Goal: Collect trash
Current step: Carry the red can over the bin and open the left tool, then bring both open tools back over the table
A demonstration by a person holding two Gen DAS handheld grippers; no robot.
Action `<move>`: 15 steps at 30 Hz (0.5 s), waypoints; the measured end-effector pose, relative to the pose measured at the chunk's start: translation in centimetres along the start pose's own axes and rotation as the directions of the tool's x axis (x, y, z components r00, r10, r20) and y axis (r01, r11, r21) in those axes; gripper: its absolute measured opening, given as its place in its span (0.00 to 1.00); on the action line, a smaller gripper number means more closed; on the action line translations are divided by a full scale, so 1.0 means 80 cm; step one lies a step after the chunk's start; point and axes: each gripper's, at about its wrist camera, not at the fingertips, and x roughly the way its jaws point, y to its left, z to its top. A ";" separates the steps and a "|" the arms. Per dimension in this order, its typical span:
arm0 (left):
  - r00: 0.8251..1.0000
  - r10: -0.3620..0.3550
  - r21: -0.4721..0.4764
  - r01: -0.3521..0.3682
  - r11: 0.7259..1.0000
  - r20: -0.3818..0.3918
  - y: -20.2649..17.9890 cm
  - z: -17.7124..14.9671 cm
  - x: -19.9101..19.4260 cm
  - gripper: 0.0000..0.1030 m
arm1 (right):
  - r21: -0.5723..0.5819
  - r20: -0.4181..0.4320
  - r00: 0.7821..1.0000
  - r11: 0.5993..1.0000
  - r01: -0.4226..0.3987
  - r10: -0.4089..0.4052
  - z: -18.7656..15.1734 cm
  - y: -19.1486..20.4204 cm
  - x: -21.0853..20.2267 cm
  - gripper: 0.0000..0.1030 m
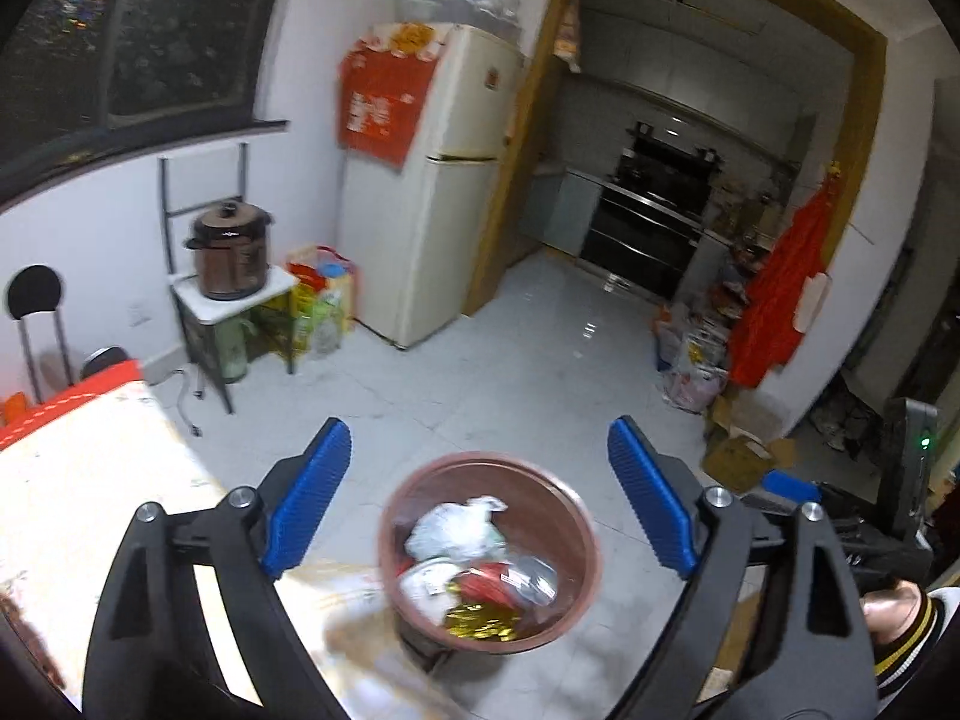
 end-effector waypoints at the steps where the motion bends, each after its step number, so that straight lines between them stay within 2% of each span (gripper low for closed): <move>1: 1.000 0.024 -0.011 -0.024 1.000 0.013 0.010 -0.001 -0.011 0.94 | -0.004 0.003 1.000 1.000 -0.007 0.007 0.002 0.004 0.001 0.95; 5: 0.994 0.102 -0.055 -0.101 0.993 0.025 0.050 -0.003 -0.049 0.94 | -0.018 0.009 0.999 0.999 -0.046 0.046 0.007 0.025 0.007 0.95; 8: 0.982 0.189 -0.087 -0.186 0.979 0.028 0.085 -0.011 -0.085 0.94 | -0.038 0.005 0.996 0.995 -0.088 0.088 0.011 0.048 0.013 0.95; 11: 0.959 0.281 -0.123 -0.276 0.953 0.025 0.120 -0.022 -0.126 0.94 | -0.059 -0.005 0.992 0.990 -0.130 0.130 0.011 0.070 0.021 0.95; 15: 0.913 0.408 -0.178 -0.404 0.897 -0.019 0.170 -0.048 -0.181 0.94 | -0.091 -0.035 0.982 0.978 -0.190 0.187 0.013 0.109 0.039 0.95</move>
